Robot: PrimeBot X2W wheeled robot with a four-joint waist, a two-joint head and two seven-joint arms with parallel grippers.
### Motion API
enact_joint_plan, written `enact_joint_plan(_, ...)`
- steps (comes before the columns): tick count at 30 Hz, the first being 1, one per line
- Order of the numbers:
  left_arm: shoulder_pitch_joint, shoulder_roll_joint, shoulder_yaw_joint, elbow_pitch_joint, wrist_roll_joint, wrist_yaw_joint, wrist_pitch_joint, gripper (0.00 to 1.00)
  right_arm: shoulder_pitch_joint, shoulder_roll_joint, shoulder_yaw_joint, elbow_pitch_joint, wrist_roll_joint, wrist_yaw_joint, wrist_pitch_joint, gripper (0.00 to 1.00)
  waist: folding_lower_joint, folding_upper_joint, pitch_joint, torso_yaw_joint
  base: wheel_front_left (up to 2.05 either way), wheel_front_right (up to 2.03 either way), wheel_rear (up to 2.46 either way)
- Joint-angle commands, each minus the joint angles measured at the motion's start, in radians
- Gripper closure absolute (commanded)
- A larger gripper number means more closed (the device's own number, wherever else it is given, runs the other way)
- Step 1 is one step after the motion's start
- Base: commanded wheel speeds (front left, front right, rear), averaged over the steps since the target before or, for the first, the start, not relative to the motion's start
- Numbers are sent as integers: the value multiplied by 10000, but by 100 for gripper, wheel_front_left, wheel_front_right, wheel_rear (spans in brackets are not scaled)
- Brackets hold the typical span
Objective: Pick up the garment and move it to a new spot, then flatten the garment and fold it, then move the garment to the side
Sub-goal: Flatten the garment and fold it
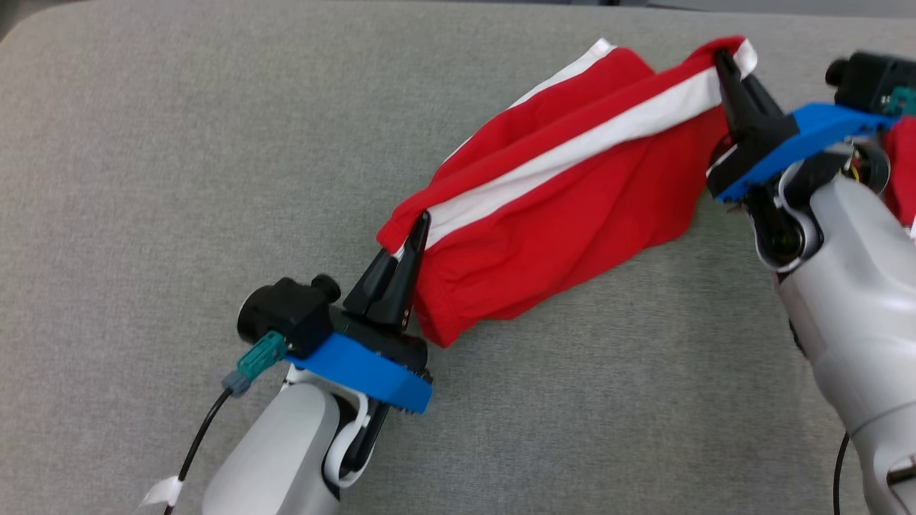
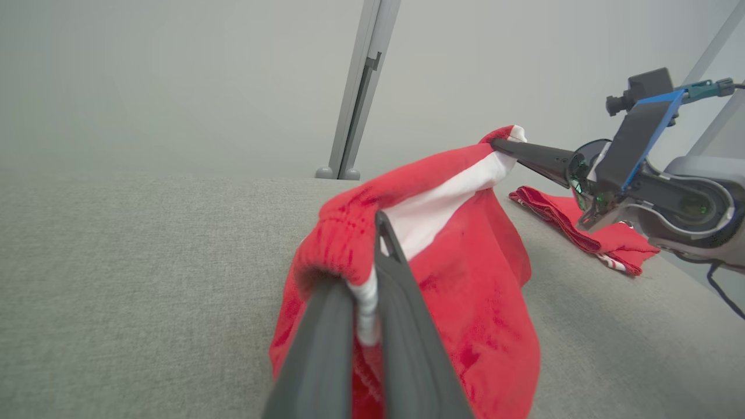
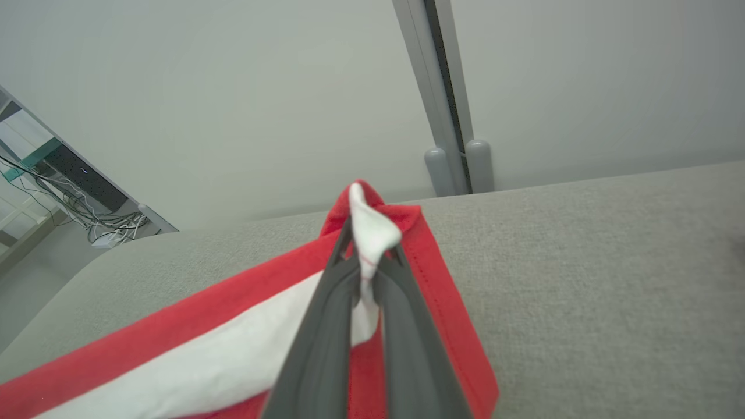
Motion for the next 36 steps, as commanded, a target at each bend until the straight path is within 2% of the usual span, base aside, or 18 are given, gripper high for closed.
enact_joint_plan(1,-344,-130,32,146,-71,-7,-21,100,-559,17,92,443,-105,3,21,100,-3,-3,432,398,0,0,0)
enact_joint_plan(8,-1156,-442,-60,849,-72,-7,-21,100,-2057,252,611,2112,-501,3,-3,100,-3,-3,979,708,0,0,0)
enact_joint_plan(9,-1220,-465,-108,949,-75,-7,-21,100,-2188,278,705,2243,-547,3,-71,87,-3,-3,1018,720,0,0,0)
enact_joint_plan(10,-1275,-476,-114,1020,-49,-7,-23,100,-2262,301,796,2377,-564,2,-126,51,-3,-3,1040,727,0,0,0)
enact_joint_plan(11,-1297,-496,-75,1117,-45,-7,-23,82,-2317,324,856,2478,-547,2,-189,0,-3,-3,1051,729,0,0,0)
enact_joint_plan(12,-1316,-519,-51,1174,-52,-7,-23,38,-2356,334,950,2568,-560,2,-223,0,-3,-3,1048,727,0,0,0)
enact_joint_plan(13,-1327,-537,-27,1212,-24,-7,-21,0,-2378,311,1044,2629,-593,2,-294,0,-3,-3,1032,727,0,0,0)
enact_joint_plan(20,-603,-521,205,1166,185,-7,-22,0,-1724,-59,1812,2760,-517,2,-624,0,-3,-3,571,698,0,0,0)
enact_joint_plan(29,875,-283,827,382,847,-7,-22,0,-972,-925,2810,2900,-425,2,-675,0,-3,-3,-97,876,0,0,0)
enact_joint_plan(36,1697,-619,3042,-890,2053,117,-22,0,-914,-1307,3306,3271,-397,2,-444,0,-3,-3,-159,1108,0,0,0)
